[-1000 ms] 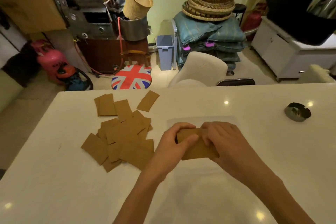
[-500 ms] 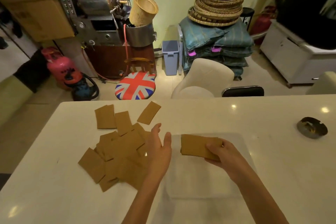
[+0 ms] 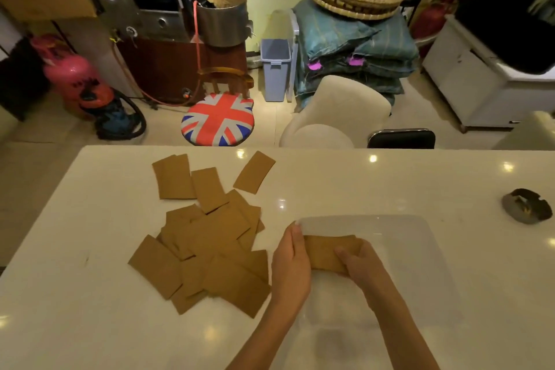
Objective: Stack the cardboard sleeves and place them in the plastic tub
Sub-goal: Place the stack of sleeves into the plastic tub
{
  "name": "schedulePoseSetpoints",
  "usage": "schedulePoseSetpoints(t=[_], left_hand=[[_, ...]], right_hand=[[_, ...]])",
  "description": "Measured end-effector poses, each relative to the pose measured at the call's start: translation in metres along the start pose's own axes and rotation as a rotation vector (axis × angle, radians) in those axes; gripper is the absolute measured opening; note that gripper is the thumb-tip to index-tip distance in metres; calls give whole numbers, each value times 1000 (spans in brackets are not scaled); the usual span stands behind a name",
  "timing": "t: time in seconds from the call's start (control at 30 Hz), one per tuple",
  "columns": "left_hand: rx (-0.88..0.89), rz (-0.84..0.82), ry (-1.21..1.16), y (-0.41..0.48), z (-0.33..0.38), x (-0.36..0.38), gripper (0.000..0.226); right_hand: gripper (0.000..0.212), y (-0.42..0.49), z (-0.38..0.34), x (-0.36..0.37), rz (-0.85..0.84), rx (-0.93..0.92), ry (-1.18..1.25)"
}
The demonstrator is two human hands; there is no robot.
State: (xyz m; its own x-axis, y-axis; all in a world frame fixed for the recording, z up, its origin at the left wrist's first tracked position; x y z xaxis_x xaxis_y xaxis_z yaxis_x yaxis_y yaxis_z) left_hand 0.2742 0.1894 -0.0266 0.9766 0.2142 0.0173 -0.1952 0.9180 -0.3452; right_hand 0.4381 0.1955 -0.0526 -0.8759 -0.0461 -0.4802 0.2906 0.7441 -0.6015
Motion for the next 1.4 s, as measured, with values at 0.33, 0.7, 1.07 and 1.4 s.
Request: schedulePoseSetpoints(t=[0.33,0.7,1.07,1.4], left_hand=[[4,14,18,1,0,1,31],[36,26,73,0,3,1,33],[41,42,75,-1,0,0,37],[49,69,35,3,-2,-1,34]], right_hand=[[77,-5,-8,-10,179,-14,-305],[73,-11,-5,-15,-82,-22,37],[58,-41,25,-23,-316,453,1044],[56,-58,6,26,-595,536,1154]])
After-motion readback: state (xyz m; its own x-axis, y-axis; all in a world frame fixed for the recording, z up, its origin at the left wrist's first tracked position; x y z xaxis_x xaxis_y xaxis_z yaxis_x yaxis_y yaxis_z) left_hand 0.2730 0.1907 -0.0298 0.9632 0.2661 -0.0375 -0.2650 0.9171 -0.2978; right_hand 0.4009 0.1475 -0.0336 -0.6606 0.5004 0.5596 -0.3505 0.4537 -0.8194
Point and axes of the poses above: each hand's wrist, its own y-axis towards the middle knuckle, its own x-axis out of the palm, z = x × y, the point moved 7 cm from there along y, towards the middle knuckle, and after that the axes turned 10 degrees about -y, right-handed, at the moved point
